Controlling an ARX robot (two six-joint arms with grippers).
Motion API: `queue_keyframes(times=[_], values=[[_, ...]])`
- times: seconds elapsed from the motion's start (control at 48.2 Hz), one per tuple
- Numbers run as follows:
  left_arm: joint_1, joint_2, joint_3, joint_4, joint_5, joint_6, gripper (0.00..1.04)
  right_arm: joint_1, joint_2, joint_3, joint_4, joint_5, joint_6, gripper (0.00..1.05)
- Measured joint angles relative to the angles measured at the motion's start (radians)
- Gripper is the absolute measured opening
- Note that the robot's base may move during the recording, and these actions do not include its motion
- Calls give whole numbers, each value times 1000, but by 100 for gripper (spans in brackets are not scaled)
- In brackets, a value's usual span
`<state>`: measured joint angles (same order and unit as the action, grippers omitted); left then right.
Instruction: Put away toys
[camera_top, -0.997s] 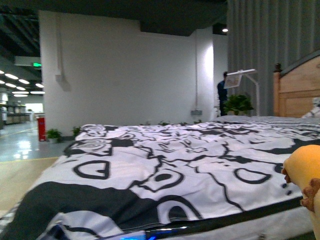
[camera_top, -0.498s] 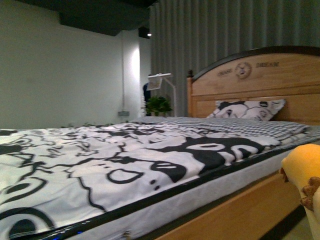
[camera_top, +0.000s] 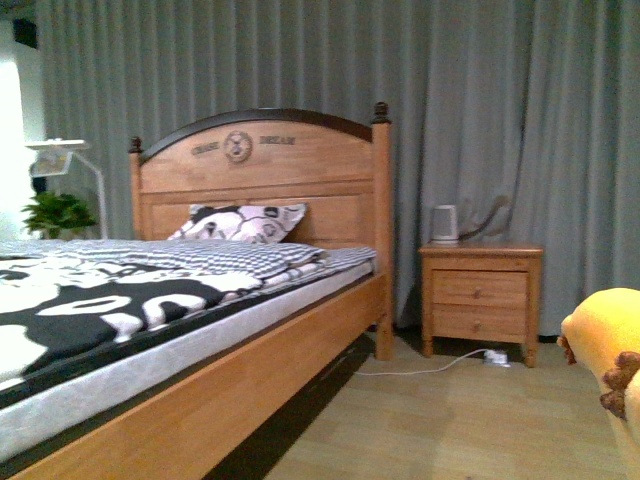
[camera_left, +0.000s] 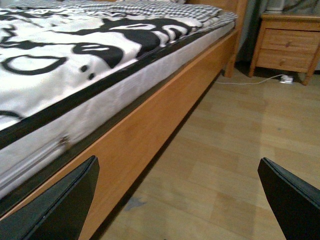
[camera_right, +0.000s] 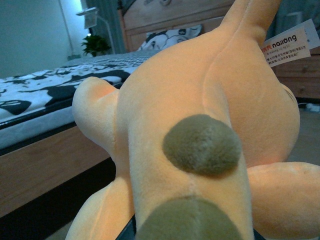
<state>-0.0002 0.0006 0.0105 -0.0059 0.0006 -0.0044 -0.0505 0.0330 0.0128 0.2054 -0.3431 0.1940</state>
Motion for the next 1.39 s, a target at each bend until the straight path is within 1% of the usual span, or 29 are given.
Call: queue_keyframes(times=[0.353, 0.478, 1.059, 1.204, 1.391], values=[[-1, 0, 0, 0, 6, 0, 99, -2, 0, 0, 0, 10, 0, 9], [-1, -1, 0, 0, 0, 0, 99, -1, -1, 0, 0, -6, 0, 9], [0, -1, 0, 0, -4, 0, 99, -1, -1, 0, 0, -14, 0, 9], [0, 0, 0, 0, 6, 0, 99, -2, -1, 0, 0, 10, 0, 9], [0, 0, 0, 0, 2, 0, 99, -2, -1, 0, 0, 3, 0, 9]])
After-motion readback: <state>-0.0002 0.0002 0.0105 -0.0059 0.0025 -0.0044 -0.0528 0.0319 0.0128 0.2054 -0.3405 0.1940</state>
